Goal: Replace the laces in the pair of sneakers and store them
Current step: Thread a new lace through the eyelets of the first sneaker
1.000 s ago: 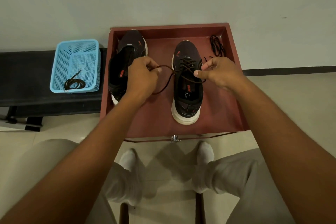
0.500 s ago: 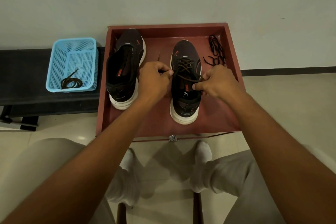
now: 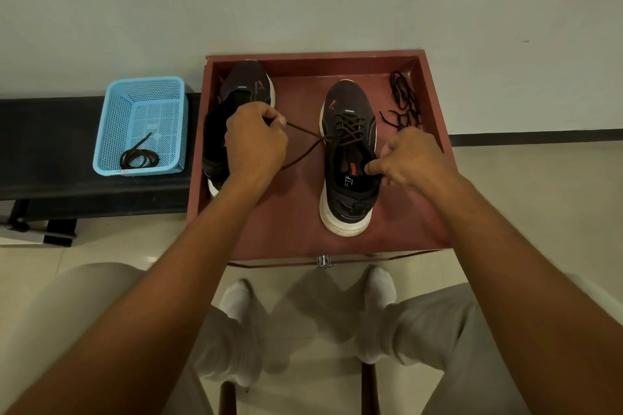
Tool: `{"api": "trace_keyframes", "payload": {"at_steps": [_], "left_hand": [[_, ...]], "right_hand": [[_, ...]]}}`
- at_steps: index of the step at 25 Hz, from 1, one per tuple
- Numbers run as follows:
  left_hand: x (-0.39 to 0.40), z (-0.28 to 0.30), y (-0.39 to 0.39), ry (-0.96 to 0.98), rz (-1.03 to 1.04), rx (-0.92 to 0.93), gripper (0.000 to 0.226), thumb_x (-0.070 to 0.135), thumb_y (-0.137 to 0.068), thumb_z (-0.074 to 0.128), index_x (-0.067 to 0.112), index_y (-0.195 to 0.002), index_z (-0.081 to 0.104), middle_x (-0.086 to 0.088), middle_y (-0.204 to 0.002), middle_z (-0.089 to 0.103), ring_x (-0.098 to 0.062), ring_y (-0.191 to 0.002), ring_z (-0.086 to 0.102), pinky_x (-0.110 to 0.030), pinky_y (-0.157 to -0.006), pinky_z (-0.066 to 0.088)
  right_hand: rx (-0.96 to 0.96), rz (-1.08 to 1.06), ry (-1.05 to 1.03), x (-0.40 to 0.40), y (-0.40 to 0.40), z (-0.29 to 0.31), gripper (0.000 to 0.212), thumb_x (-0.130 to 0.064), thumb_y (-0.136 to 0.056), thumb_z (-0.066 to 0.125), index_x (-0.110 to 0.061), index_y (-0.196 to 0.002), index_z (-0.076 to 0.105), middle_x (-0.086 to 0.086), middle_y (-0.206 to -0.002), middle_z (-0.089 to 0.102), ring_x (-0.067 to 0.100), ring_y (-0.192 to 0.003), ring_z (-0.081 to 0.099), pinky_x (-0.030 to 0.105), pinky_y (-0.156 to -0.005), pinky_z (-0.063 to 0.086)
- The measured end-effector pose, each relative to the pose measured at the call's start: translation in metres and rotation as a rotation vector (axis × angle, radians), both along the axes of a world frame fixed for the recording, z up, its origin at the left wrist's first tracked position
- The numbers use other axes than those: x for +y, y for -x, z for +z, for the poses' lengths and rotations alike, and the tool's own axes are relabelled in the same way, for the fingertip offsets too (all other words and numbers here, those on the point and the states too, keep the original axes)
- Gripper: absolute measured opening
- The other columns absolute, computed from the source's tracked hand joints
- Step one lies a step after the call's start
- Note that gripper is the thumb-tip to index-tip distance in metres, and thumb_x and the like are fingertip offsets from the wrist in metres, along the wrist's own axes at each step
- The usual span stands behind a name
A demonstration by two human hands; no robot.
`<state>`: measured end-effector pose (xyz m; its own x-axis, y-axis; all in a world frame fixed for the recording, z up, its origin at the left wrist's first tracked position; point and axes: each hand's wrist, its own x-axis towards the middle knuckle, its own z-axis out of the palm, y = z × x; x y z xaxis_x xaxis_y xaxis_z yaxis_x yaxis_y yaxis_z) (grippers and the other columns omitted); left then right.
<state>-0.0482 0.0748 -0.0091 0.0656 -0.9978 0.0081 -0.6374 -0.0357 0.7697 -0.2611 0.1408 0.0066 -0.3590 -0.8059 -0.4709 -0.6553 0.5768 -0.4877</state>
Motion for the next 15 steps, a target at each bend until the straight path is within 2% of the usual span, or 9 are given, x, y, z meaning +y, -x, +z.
{"api": "trace_keyframes", "payload": {"at_steps": [1, 3, 5, 7, 8, 9, 11, 13, 15], "left_hand": [[-0.002, 0.002, -0.001, 0.001, -0.044, -0.011, 0.011, 0.016, -0.096, 0.067, 0.019, -0.104, 0.074, 0.006, -0.097, 0.071, -0.004, -0.083, 0.064, -0.032, -0.087, 0.057], [-0.006, 0.01, -0.003, 0.02, -0.104, -0.018, 0.036, 0.015, -0.098, 0.063, 0.023, -0.133, 0.064, 0.003, -0.098, 0.07, -0.009, -0.089, 0.065, -0.034, -0.089, 0.056], [-0.008, 0.022, -0.004, 0.069, -0.14, -0.019, 0.066, 0.002, -0.097, 0.053, 0.027, -0.156, 0.036, 0.006, -0.083, 0.062, -0.01, -0.081, 0.06, -0.026, -0.079, 0.05], [-0.011, 0.035, -0.005, 0.127, -0.113, 0.0, 0.078, -0.006, -0.095, 0.046, 0.02, -0.162, 0.017, 0.011, -0.079, 0.056, -0.009, -0.074, 0.057, -0.018, -0.073, 0.046], [-0.013, 0.04, -0.006, 0.142, -0.093, 0.006, 0.072, -0.005, -0.096, 0.044, 0.015, -0.16, 0.02, 0.012, -0.081, 0.058, -0.006, -0.074, 0.058, -0.015, -0.072, 0.045], [-0.017, 0.046, -0.008, 0.156, -0.088, 0.007, 0.058, -0.003, -0.097, 0.042, 0.012, -0.152, 0.031, 0.011, -0.083, 0.063, -0.003, -0.075, 0.059, -0.015, -0.072, 0.047], [-0.024, 0.053, -0.012, 0.201, -0.111, 0.044, 0.024, 0.005, -0.101, 0.042, 0.013, -0.119, 0.056, 0.008, -0.085, 0.07, 0.0, -0.076, 0.061, -0.027, -0.078, 0.053], [-0.03, 0.061, -0.017, 0.261, -0.131, 0.102, 0.021, 0.014, -0.101, 0.046, 0.016, -0.099, 0.066, 0.007, -0.085, 0.073, -0.002, -0.074, 0.063, -0.036, -0.08, 0.056], [-0.035, 0.069, -0.021, 0.284, -0.154, 0.153, 0.025, 0.02, -0.1, 0.049, 0.021, -0.099, 0.074, 0.008, -0.086, 0.072, -0.003, -0.072, 0.06, -0.034, -0.074, 0.055]], "right_hand": [[-0.002, 0.01, 0.001, 0.001, 0.0, 0.002, 0.025, -0.029, -0.082, 0.086, -0.011, -0.072, 0.071, 0.004, -0.066, 0.072, 0.014, -0.064, 0.069, 0.025, -0.059, 0.046], [-0.011, 0.035, 0.006, 0.002, -0.001, 0.005, 0.026, -0.031, -0.083, 0.085, -0.011, -0.073, 0.071, 0.003, -0.068, 0.072, 0.013, -0.066, 0.068, 0.024, -0.057, 0.044], [-0.03, 0.046, 0.041, 0.002, -0.003, 0.006, 0.024, -0.031, -0.084, 0.084, -0.011, -0.078, 0.073, 0.003, -0.074, 0.072, 0.012, -0.07, 0.067, 0.022, -0.056, 0.041], [-0.039, 0.03, 0.091, 0.0, -0.004, 0.007, 0.02, -0.032, -0.085, 0.084, -0.016, -0.081, 0.073, -0.003, -0.08, 0.071, 0.008, -0.074, 0.065, 0.02, -0.057, 0.039], [-0.04, 0.026, 0.11, -0.001, -0.004, 0.008, 0.018, -0.032, -0.085, 0.083, -0.019, -0.081, 0.072, -0.005, -0.082, 0.07, 0.006, -0.075, 0.063, 0.02, -0.058, 0.039], [-0.045, 0.025, 0.12, -0.002, -0.004, 0.008, 0.017, -0.031, -0.085, 0.083, -0.022, -0.079, 0.07, -0.005, -0.083, 0.07, 0.005, -0.075, 0.062, 0.019, -0.058, 0.039], [-0.055, 0.033, 0.129, -0.003, -0.004, 0.009, 0.02, -0.027, -0.086, 0.083, -0.026, -0.074, 0.067, -0.007, -0.082, 0.068, 0.003, -0.075, 0.061, 0.018, -0.059, 0.04], [-0.06, 0.045, 0.137, -0.004, -0.003, 0.008, 0.021, -0.025, -0.086, 0.083, -0.027, -0.073, 0.067, -0.009, -0.081, 0.066, 0.003, -0.076, 0.061, 0.017, -0.061, 0.041], [-0.064, 0.045, 0.144, -0.005, -0.002, 0.007, 0.018, -0.024, -0.086, 0.083, -0.026, -0.075, 0.069, -0.008, -0.081, 0.067, 0.005, -0.079, 0.064, 0.02, -0.067, 0.045]]}}
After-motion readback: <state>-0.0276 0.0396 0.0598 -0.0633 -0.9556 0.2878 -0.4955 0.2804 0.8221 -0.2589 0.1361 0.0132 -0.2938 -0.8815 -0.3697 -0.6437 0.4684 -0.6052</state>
